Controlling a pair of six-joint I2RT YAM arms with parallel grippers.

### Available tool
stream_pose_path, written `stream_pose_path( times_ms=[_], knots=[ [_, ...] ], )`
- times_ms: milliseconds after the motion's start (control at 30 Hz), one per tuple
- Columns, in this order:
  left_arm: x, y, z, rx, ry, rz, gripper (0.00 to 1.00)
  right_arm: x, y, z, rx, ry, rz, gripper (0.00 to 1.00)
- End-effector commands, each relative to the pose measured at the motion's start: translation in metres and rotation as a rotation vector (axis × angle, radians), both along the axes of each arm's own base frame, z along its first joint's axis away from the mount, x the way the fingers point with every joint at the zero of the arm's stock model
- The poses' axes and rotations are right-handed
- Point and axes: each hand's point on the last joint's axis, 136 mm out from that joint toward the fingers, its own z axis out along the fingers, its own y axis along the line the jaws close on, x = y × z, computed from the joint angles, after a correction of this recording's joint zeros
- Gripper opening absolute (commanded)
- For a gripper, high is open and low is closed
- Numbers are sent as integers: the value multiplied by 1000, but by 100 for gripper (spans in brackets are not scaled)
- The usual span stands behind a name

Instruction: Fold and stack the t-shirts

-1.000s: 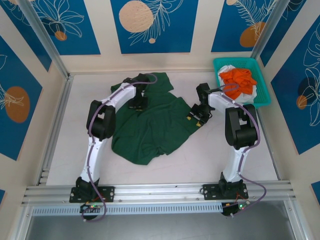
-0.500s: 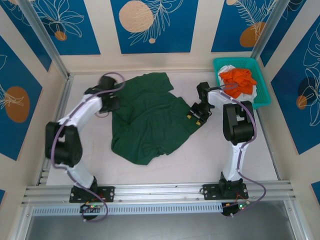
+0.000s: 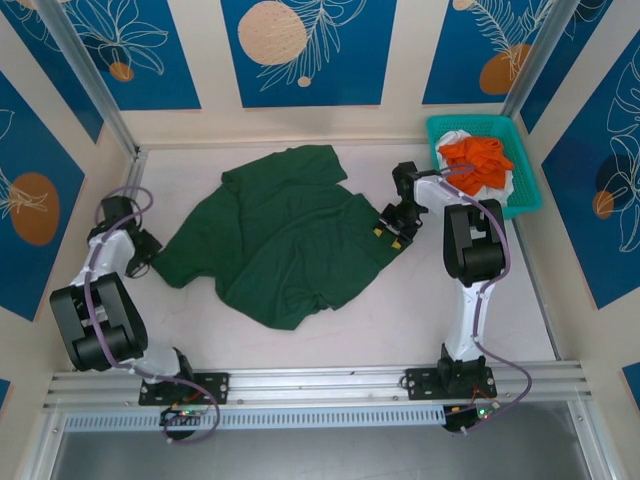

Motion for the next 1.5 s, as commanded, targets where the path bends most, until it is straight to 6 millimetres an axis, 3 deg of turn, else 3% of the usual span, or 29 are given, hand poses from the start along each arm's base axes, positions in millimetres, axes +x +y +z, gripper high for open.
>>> stream_pose_path(
  times_ms=[0, 67, 167, 267, 467, 600, 833, 1000, 1033, 1100, 1200, 1300, 1400, 1467],
  knots=[
    [9, 14, 5, -14, -42, 1, 0, 2, -4, -6, -12, 19, 9, 49],
    [13, 16, 5, -16, -39, -8, 0, 3, -3, -5, -12, 18, 14, 49],
    [4, 18, 2, -17, 1, 38, 0, 6, -4, -3, -14, 17, 17, 49],
    [-2, 8, 7, -54, -30, 44, 0, 9, -7, 1, -14, 7, 11, 50],
    [-15, -16, 42, -96, -144, 41, 0, 11, -17, -2, -20, 9, -12, 50],
    [-48, -3, 66, 48, -84, 70, 0, 13, -20, -5, -23, 11, -21, 50],
    [-89, 9, 41, 118, 39, 169, 0, 21, -29, -7, -19, 25, -51, 50],
    [-105, 19, 44, 170, 83, 227, 0, 28, -30, 0, -19, 10, -46, 50],
    [-105, 20, 49, 178, 80, 233, 5, 29, -31, 1, -17, 7, -48, 50],
    [-102, 22, 61, 184, 64, 239, 28, 30, -30, 6, -15, 0, -46, 51],
    [-87, 21, 87, 185, 8, 217, 32, 30, -34, 14, -30, -20, -44, 53],
    [-64, 12, 115, 182, -77, 154, 50, 27, -38, 21, -35, -26, -51, 55],
    [-24, -23, 136, 147, -177, -13, 61, 26, -39, 31, -38, -38, -60, 56],
    [13, -68, 147, 103, -269, -202, 64, 25, -35, 36, -35, -52, -66, 56]
  ],
)
